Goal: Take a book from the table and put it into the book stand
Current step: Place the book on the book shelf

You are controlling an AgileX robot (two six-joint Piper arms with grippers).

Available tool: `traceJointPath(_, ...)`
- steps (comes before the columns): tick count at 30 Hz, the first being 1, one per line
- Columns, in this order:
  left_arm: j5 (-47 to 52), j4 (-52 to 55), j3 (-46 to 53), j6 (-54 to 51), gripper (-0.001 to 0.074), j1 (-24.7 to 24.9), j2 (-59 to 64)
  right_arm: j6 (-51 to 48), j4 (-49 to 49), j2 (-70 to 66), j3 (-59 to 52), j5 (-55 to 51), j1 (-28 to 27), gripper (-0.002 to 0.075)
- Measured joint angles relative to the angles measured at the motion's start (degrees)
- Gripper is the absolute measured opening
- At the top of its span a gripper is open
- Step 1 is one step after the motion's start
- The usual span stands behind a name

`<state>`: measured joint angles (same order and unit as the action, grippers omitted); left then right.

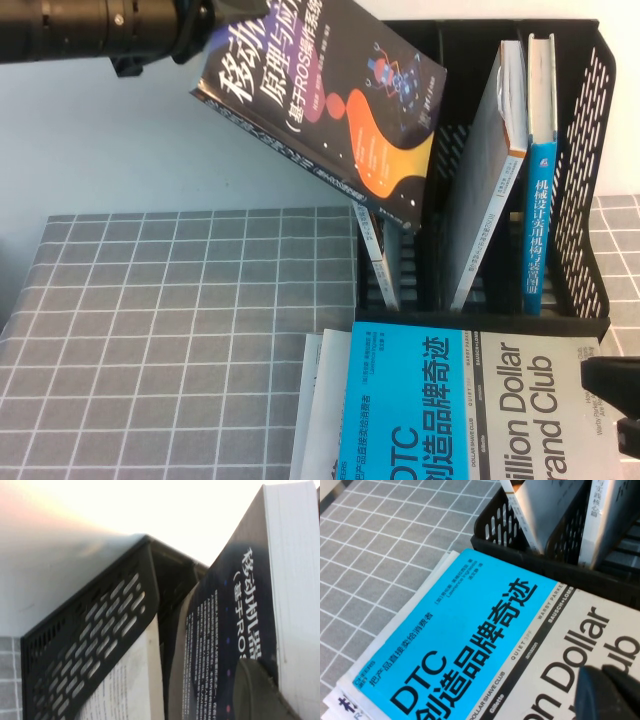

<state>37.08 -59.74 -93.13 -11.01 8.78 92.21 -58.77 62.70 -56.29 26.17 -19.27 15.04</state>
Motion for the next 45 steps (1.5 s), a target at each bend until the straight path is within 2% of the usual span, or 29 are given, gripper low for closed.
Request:
traceJointPath(22,-0.12,-0.41,0.0,-0.47,0.0118,0.0,1.65,0.64,-0.04,0.0,0.0,-4.29,0.0,-0.0003)
traceJointPath(27,-0.26,-0.52,0.0,-3.6,0.0118,0.15,3.1,0.64,-0.04,0.0,0.0,-4.67,0.0,-0.0003)
traceJointPath(34,-2.87,0.2,0.0,-11.53,0.0118,4.89,5.07,0.73,1.72,0.0,0.0,-4.14,0.0,-0.0003)
traceJointPath(45,-11.09,10.3,-0.22,-16.06,0.0118,12.02,7.3,0.73,4.65,0.0,0.0,-4.26,0.0,-0.0003)
